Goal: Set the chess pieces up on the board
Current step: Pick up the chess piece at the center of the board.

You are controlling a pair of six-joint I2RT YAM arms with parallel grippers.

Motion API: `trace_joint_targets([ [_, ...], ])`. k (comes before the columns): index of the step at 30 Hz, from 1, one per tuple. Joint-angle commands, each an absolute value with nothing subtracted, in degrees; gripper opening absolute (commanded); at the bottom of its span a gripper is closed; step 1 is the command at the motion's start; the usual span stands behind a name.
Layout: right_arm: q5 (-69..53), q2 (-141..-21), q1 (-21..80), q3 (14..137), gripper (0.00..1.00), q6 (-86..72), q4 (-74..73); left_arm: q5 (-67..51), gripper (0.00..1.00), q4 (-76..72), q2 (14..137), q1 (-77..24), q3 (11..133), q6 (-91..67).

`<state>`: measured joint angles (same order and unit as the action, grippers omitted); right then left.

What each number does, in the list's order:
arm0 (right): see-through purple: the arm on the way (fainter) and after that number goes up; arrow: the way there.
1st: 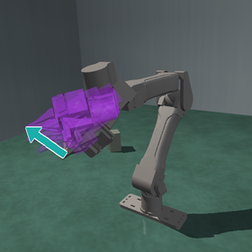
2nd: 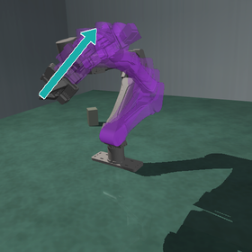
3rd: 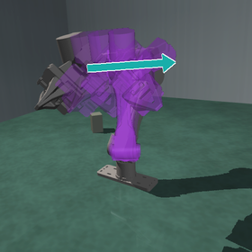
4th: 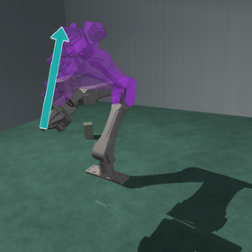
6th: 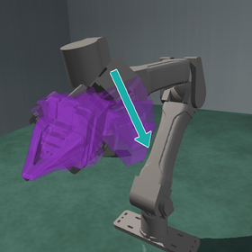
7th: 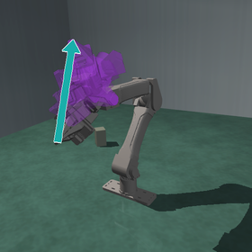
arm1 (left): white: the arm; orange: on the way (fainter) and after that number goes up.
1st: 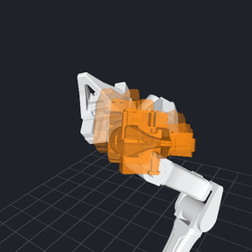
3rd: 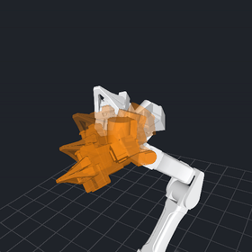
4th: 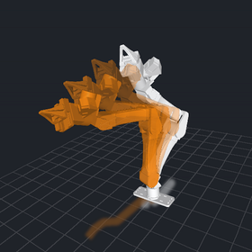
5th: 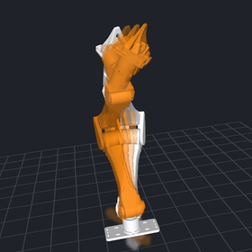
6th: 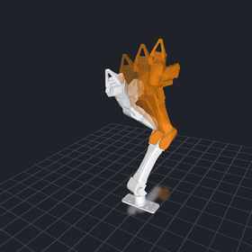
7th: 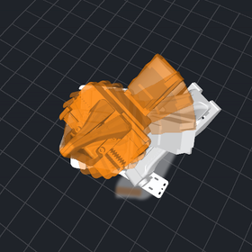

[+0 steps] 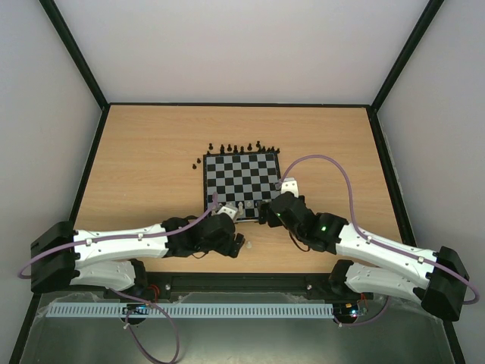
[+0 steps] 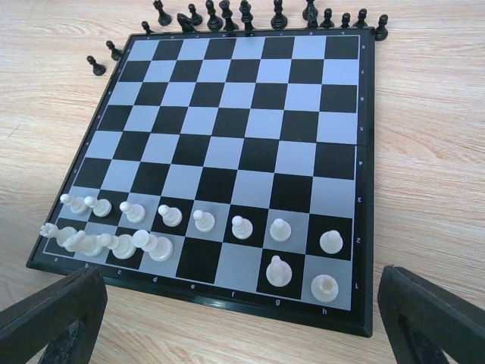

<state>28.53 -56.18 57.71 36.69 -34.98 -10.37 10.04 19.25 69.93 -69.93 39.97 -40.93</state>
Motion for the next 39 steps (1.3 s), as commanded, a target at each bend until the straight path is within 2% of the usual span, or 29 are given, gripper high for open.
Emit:
trace_joint_targets([
  [1, 29.4, -55.6, 57.6, 37.5, 0.99, -35.1, -10.6, 11.7, 0.91, 20.5, 70.0, -70.7, 41.9, -41.3],
  [39, 28.9, -56.5, 57.6, 37.5, 0.99, -35.2, -10.3, 12.7, 0.91, 21.2, 70.4, -71.1, 43.0, -40.7],
])
